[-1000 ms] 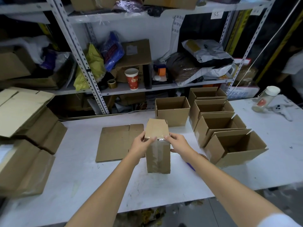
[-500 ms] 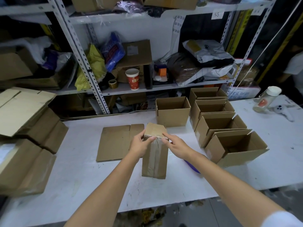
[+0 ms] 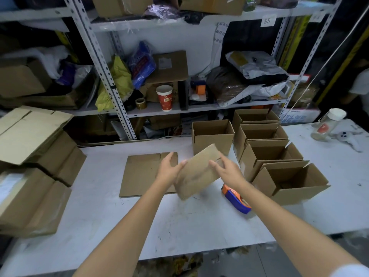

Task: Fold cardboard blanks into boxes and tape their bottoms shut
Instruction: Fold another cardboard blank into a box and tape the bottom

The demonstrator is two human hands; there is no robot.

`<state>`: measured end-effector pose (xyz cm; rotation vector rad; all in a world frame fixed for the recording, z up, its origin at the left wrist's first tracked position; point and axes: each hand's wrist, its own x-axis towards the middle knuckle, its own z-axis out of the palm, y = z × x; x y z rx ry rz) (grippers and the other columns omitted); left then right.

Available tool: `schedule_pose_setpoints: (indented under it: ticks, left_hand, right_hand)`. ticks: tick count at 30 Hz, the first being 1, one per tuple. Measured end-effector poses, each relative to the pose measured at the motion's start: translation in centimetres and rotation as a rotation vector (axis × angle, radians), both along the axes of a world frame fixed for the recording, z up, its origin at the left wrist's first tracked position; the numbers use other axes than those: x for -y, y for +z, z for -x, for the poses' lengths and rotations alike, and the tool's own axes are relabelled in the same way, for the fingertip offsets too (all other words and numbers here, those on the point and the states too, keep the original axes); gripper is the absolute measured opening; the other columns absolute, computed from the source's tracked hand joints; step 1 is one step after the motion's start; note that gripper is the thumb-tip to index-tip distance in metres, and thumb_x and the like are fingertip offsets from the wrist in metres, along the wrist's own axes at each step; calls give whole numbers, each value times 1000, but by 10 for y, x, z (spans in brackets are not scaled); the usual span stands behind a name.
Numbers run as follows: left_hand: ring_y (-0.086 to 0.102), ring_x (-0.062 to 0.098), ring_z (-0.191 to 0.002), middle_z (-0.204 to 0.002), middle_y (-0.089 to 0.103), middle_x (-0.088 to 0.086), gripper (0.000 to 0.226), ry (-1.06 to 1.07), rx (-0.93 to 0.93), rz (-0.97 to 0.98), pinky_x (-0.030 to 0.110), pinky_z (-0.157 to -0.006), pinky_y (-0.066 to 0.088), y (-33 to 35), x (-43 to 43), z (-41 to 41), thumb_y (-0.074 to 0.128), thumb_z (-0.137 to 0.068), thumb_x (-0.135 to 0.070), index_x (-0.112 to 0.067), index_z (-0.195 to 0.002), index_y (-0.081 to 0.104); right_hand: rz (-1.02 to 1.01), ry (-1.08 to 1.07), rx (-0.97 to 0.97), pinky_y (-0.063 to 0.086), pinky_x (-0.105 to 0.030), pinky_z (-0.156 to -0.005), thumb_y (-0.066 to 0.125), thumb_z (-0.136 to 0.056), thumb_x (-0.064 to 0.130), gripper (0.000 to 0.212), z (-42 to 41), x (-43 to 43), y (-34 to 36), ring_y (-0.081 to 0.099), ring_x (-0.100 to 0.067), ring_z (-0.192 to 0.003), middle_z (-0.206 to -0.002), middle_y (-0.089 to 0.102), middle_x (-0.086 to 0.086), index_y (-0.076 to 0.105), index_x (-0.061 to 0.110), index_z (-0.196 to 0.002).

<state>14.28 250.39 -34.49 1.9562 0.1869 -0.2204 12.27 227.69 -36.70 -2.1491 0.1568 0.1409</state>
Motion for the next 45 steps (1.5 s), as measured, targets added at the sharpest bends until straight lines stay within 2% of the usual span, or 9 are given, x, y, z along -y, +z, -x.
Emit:
schedule_pose_setpoints:
  ticks: [7,12,16,19,23,28,35,39,45]
  left_hand:
    - [60,24,-113,-124,64,1,46,110,-87,125,43,-99,50,-12,0,9,61,-94,-45,-22,-133,54]
    - [62,20,-105,-113,67,-2,28,-78,-21,13,37,-89,54,-2,-22,2,64,-95,-28,-24,-122,61]
    - [61,15,-107,-119,65,-4,41,-317,-8,-28,30,-88,53,14,-19,-2,66,-94,-26,-27,-134,56]
    - [65,18,-108,-118,68,-3,39,-391,-28,-7,37,-94,55,16,-16,-7,69,-93,-29,-26,-131,61]
    - [59,19,-119,-137,60,2,52,-342,22,7,28,-94,52,13,-9,-6,70,-92,-25,-23,-142,53]
    - [33,20,-144,-159,31,-2,86,-126,-70,83,43,-116,34,-5,8,4,69,-88,-49,-26,-157,24]
    - [66,14,-112,-127,65,-10,53,-236,-226,280,45,-93,57,-41,14,26,70,-89,-39,-49,-135,45]
    - [67,16,-106,-121,67,-7,45,-209,-300,231,36,-80,60,-51,13,36,67,-93,-32,-45,-132,48]
    - [67,13,-105,-118,68,-10,40,-122,-277,150,40,-91,57,-72,18,42,65,-92,-28,-50,-123,51]
  right_hand:
    - [-282,-186,-132,52,-37,-88,54,-95,55,45,3,-5,-3,59,-21,-110,-107,62,5,59,19,-121]
    - [-2,-88,-70,37,-45,-113,62,-78,73,99,6,0,6,33,-24,-145,-159,34,2,28,24,-156]
    - [322,305,-52,35,-39,-115,63,-79,73,93,1,-11,28,35,-17,-144,-158,35,10,24,37,-156]
    - [149,436,-202,49,-39,-103,68,-76,70,77,0,-21,30,57,-10,-119,-133,58,19,33,55,-143]
    - [-31,325,-159,53,-37,-97,70,-75,66,73,9,-22,15,62,-6,-110,-124,63,18,38,55,-139]
    - [-209,23,-142,53,-35,-90,66,-86,59,53,16,-22,3,62,-9,-107,-120,63,16,45,45,-132]
    - [-360,-46,-363,56,-30,-72,45,-103,42,28,28,-34,-11,66,-10,-103,-120,67,12,50,40,-131]
    - [-358,-53,-462,57,-41,-89,47,-101,42,32,34,-32,-32,66,-15,-108,-122,67,8,50,36,-133]
    - [-293,-48,-556,52,-36,-85,41,-95,64,40,31,-12,-51,63,-18,-107,-120,63,8,55,37,-122]
